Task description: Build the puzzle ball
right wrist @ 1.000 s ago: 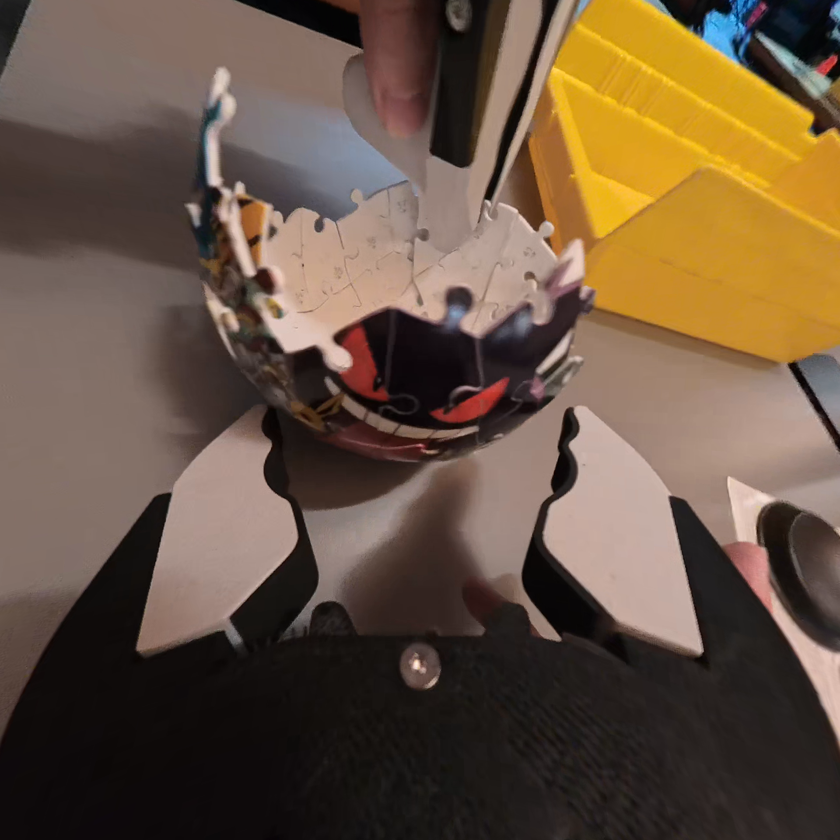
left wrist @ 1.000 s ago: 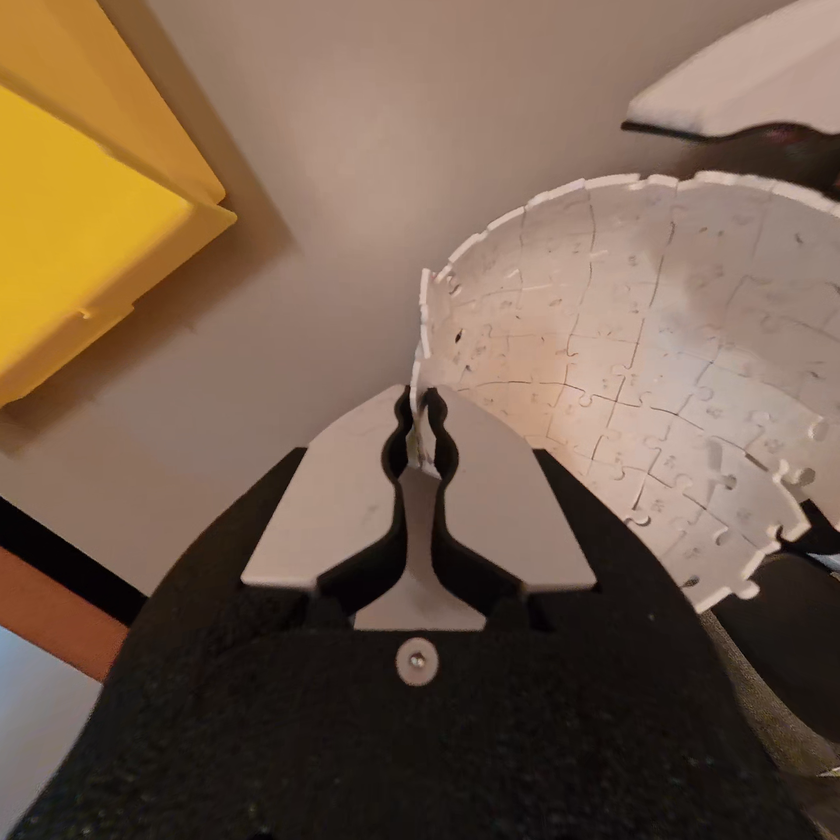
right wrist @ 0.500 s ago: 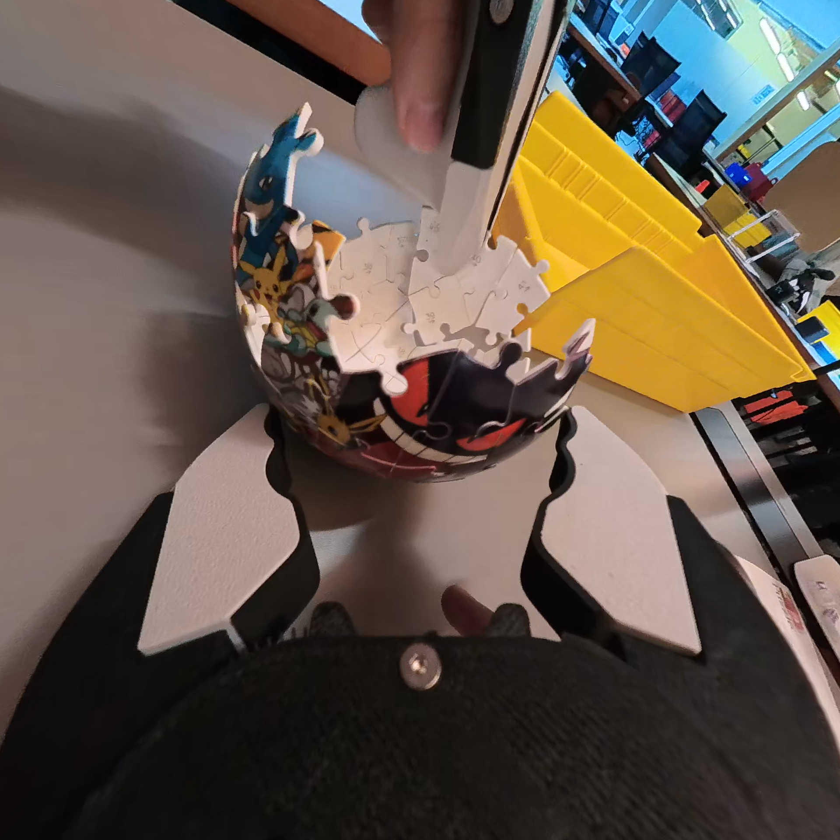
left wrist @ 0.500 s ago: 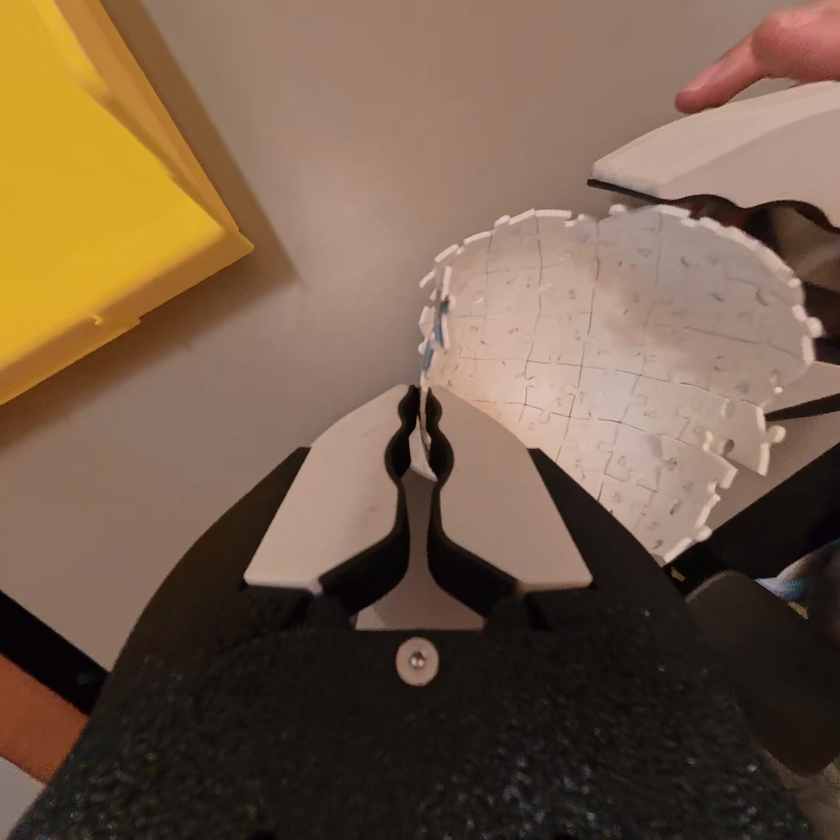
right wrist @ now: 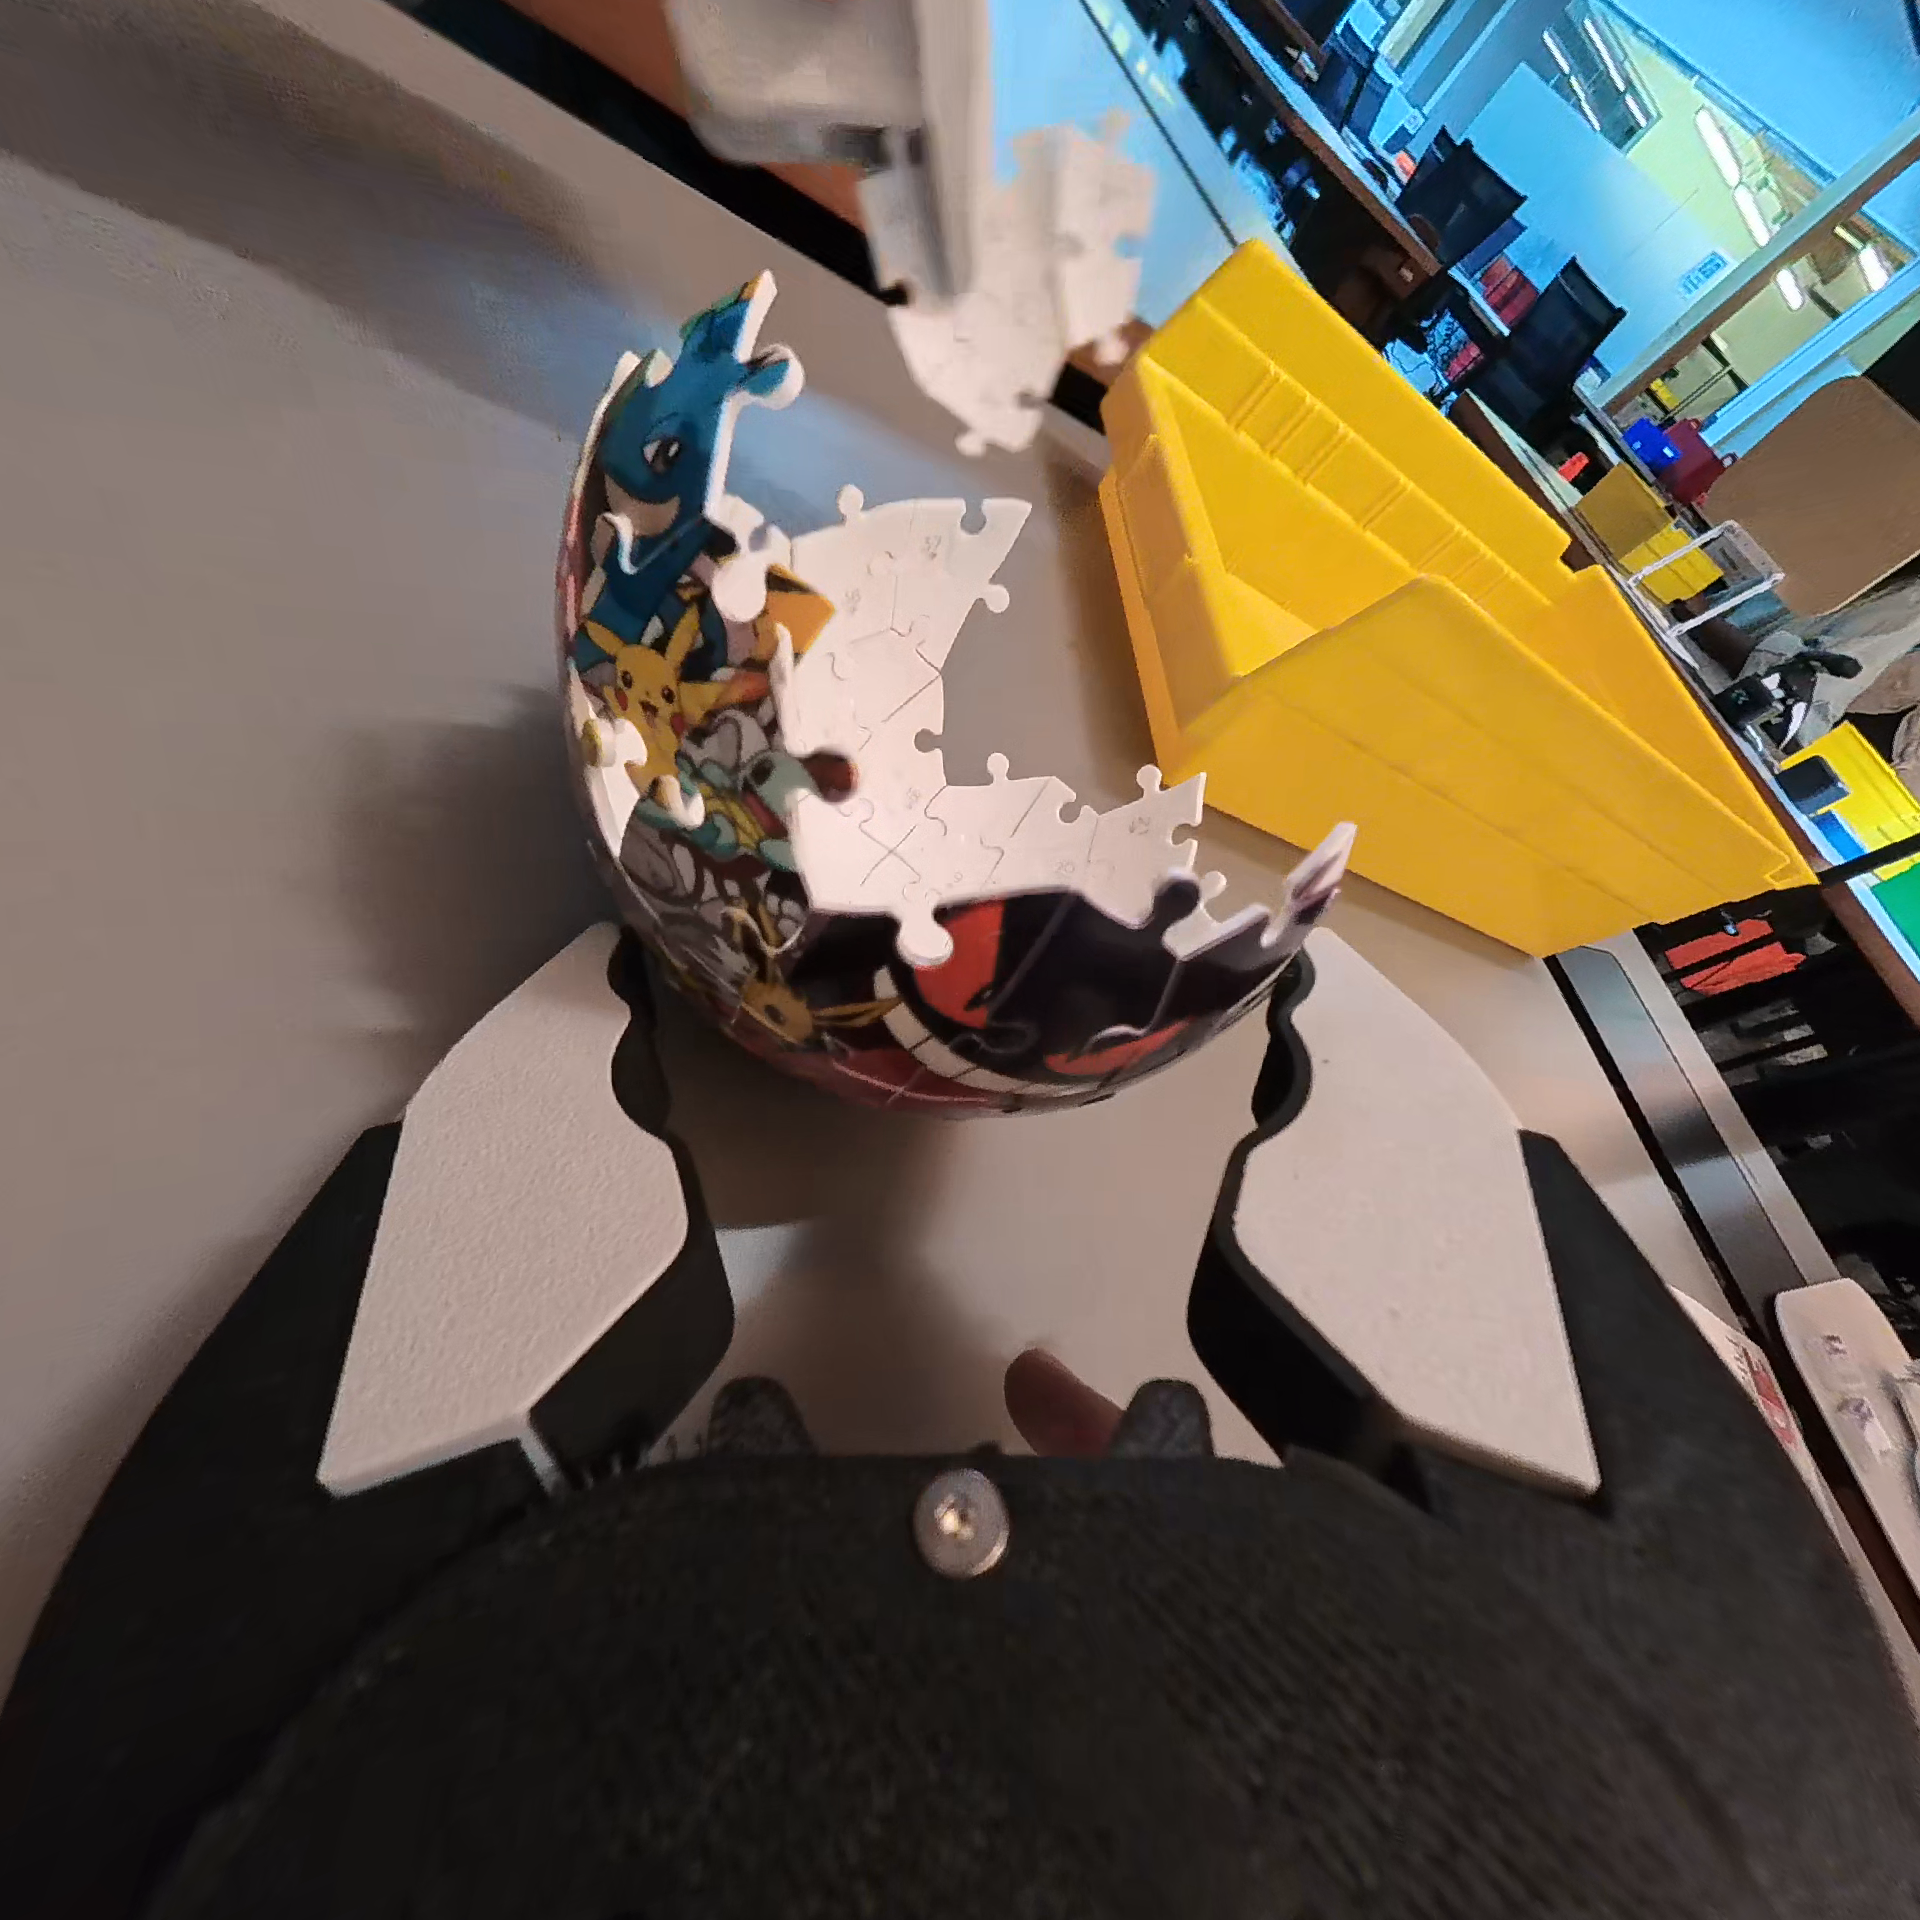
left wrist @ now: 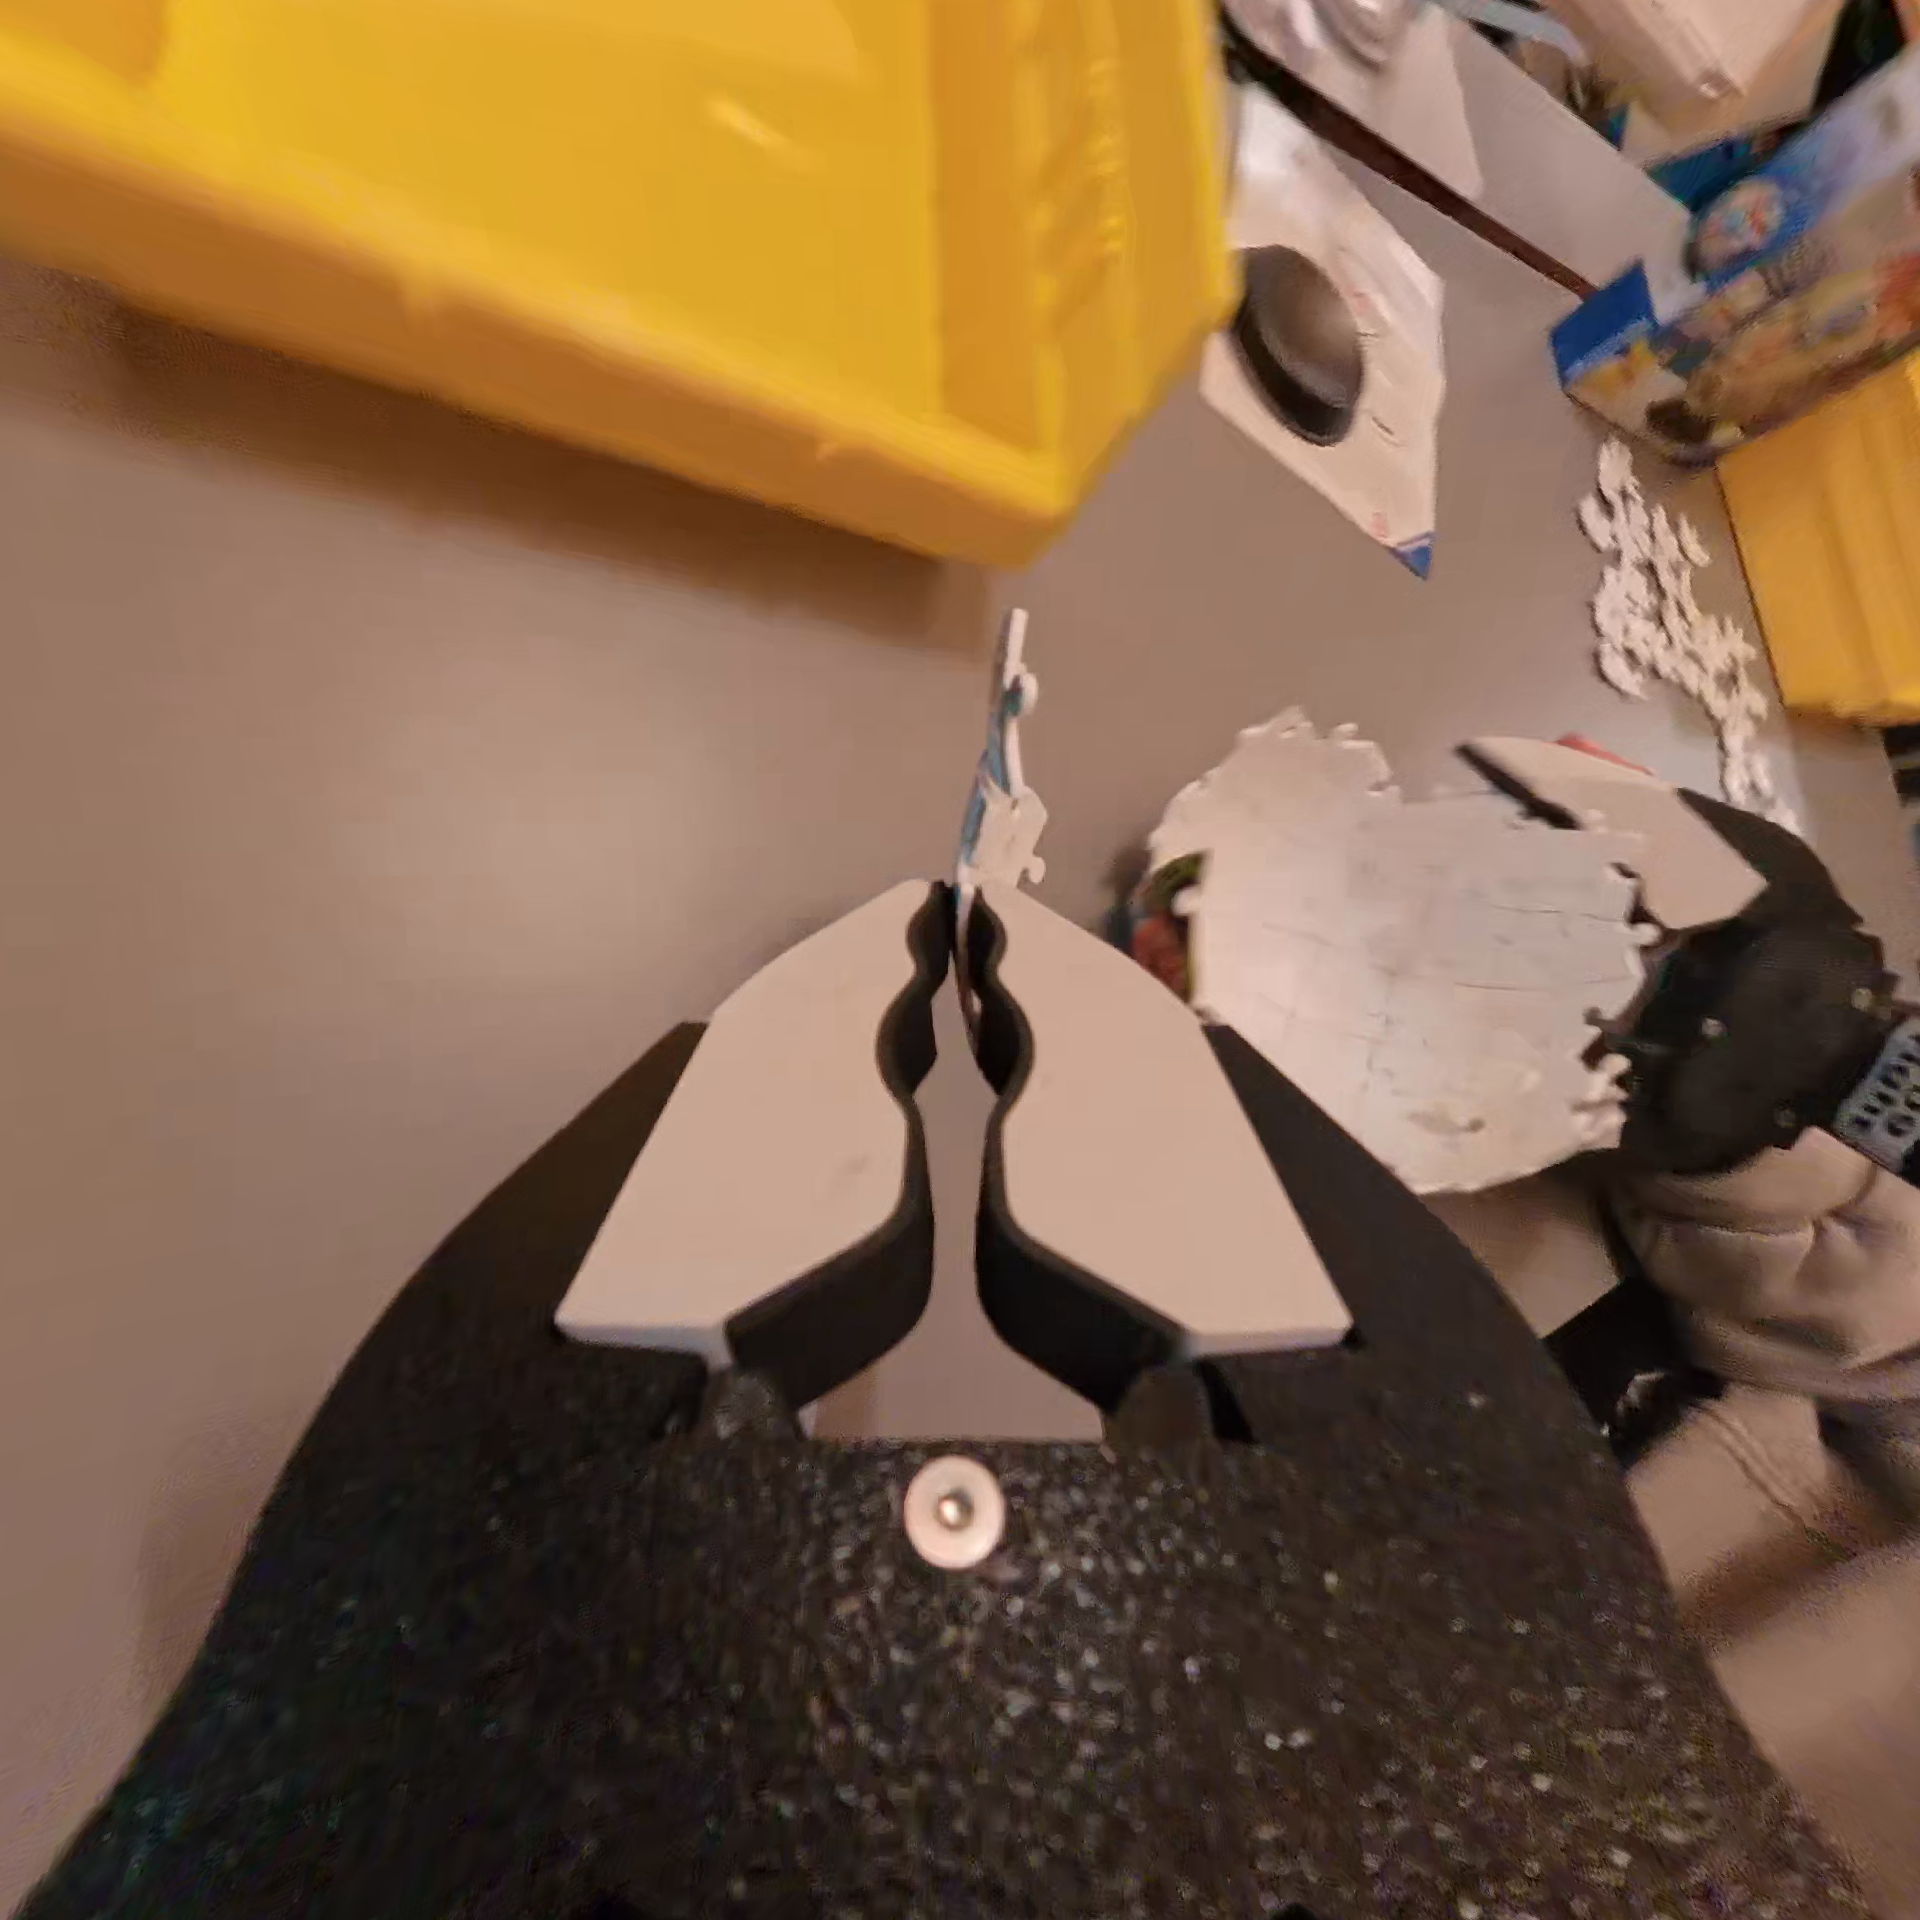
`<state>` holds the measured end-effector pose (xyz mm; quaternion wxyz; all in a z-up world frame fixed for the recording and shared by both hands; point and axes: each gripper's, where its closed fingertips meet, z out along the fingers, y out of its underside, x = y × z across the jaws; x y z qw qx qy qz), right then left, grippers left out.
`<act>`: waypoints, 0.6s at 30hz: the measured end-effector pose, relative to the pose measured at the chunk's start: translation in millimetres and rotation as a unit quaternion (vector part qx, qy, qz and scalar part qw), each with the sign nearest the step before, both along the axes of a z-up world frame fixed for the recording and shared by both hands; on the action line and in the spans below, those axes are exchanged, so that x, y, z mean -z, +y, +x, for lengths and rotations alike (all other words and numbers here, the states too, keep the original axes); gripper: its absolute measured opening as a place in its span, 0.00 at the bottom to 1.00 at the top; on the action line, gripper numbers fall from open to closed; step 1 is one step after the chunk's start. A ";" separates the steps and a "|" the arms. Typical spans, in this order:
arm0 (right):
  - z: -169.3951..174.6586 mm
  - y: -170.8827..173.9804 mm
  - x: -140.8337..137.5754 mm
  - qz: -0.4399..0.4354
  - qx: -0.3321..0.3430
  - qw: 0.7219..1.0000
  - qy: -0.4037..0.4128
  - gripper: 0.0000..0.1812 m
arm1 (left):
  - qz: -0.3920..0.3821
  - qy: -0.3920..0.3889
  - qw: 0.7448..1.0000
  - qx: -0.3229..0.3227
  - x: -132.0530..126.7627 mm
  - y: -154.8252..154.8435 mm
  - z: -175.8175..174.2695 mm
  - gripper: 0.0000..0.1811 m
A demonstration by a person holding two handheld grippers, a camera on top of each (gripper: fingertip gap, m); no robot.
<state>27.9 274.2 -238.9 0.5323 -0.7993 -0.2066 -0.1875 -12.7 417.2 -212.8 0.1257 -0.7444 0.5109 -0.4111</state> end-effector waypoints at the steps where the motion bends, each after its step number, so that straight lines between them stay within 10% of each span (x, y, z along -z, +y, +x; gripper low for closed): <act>1: 0.1 -0.3 0.0 0.000 -0.001 1.000 -0.001 0.62 | -0.012 0.007 1.000 -0.023 11.2 6.3 -8.8 0.01; 6: 0.5 -0.6 0.9 -0.003 -0.003 1.000 0.003 0.62 | -0.029 0.084 0.995 -0.041 56.4 3.8 -34.8 0.02; 18: 2.1 -0.6 2.2 -0.009 -0.006 1.000 0.009 0.62 | 0.062 0.158 0.985 -0.026 68.7 10.4 -45.3 0.11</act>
